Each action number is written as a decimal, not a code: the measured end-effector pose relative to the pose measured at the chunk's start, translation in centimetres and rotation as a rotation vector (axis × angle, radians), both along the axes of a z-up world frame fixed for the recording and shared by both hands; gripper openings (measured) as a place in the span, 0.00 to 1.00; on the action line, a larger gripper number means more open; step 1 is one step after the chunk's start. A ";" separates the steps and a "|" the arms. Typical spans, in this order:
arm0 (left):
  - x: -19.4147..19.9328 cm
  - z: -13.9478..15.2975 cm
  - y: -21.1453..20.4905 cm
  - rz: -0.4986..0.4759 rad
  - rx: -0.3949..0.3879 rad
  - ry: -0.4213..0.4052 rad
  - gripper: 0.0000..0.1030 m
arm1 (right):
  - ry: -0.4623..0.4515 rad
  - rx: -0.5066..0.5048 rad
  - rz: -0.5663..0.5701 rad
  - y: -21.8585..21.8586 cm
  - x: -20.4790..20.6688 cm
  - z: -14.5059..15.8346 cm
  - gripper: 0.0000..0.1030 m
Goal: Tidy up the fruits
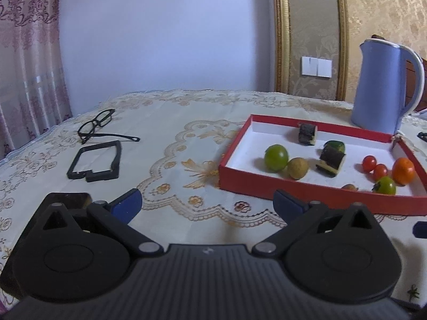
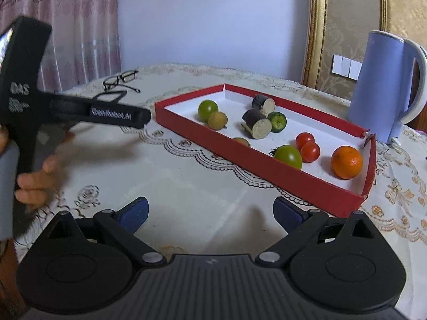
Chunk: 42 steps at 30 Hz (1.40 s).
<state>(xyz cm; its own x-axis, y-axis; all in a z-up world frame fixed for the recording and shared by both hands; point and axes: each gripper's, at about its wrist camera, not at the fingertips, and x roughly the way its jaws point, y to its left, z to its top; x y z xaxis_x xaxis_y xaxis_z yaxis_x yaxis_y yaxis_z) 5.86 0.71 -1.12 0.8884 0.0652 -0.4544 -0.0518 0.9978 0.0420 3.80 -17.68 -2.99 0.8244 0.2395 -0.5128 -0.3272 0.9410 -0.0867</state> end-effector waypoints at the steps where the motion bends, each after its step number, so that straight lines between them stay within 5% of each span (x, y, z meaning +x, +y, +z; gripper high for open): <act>1: 0.0 0.0 -0.1 -0.005 -0.002 -0.003 1.00 | 0.006 -0.008 0.003 -0.1 0.2 0.0 0.98; 16: 0.9 -1.0 -0.2 -0.022 -0.026 0.026 1.00 | 0.090 0.006 0.045 -0.6 1.7 -0.7 1.00; 42: 0.9 -1.3 -0.5 -0.016 -0.003 0.042 1.00 | 0.092 0.003 0.057 -0.2 2.6 -0.6 1.00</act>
